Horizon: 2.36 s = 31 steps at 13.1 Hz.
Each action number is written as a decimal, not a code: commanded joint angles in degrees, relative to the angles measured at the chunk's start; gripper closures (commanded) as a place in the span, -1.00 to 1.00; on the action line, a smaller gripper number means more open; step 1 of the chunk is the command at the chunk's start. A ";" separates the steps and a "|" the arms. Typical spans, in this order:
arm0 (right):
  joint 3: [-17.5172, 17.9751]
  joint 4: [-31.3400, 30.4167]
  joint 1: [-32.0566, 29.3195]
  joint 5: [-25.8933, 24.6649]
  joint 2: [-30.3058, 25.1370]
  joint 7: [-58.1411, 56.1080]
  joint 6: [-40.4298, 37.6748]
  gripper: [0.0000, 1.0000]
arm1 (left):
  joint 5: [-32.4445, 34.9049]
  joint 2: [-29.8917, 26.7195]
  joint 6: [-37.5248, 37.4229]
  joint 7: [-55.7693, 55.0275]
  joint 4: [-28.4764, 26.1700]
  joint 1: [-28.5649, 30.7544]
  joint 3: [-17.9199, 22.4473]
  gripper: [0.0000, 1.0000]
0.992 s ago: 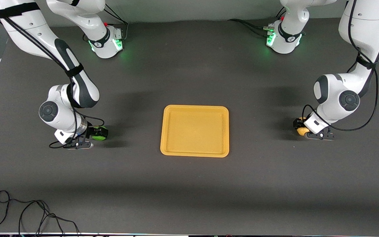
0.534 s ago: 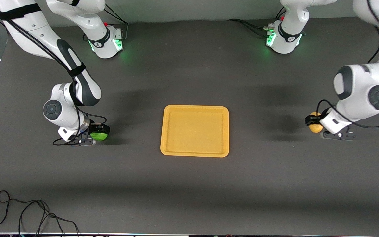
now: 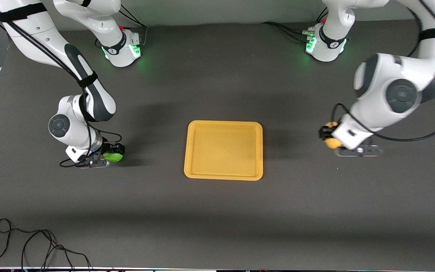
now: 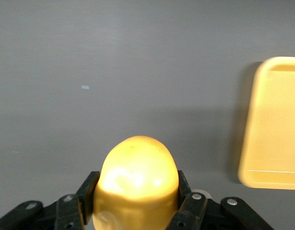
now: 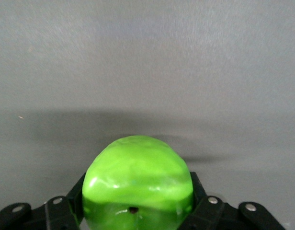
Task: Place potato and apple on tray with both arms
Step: 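Carry the yellow potato onto the tray with the left gripper, then release the potato on the tray while the right gripper carries the apple over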
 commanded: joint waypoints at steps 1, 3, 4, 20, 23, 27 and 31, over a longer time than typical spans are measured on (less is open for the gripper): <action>0.33 9.29 0.62 -0.76 -0.83 1.65 -13.41 -0.11 | -0.23 7.41 -1.13 -9.79 9.17 -6.21 -0.44 0.32; 0.33 15.55 2.02 -0.76 -0.75 1.73 -20.12 -0.11 | -0.41 12.50 0.18 -16.21 14.27 -9.99 -1.94 0.34; 0.25 17.58 2.73 -0.84 -0.75 1.74 -22.06 -0.11 | -1.54 15.14 0.97 -17.20 16.82 -10.44 -3.08 0.34; 0.42 32.97 19.33 -0.58 5.31 29.67 -32.28 -0.11 | 10.05 36.96 18.73 -34.96 23.18 -20.91 -5.11 0.31; 0.42 35.43 21.62 -0.58 7.07 31.71 -32.28 -0.11 | 10.49 36.96 18.73 -34.61 23.18 -20.73 -5.11 -0.65; 0.51 36.05 22.59 1.35 9.00 35.21 -29.30 -0.11 | 10.66 35.21 17.51 -33.30 23.09 -18.72 -4.06 -1.00; 0.51 36.92 26.89 1.35 11.20 41.88 -26.31 -0.11 | 5.85 28.81 10.75 -28.21 23.09 -14.85 -5.37 -1.00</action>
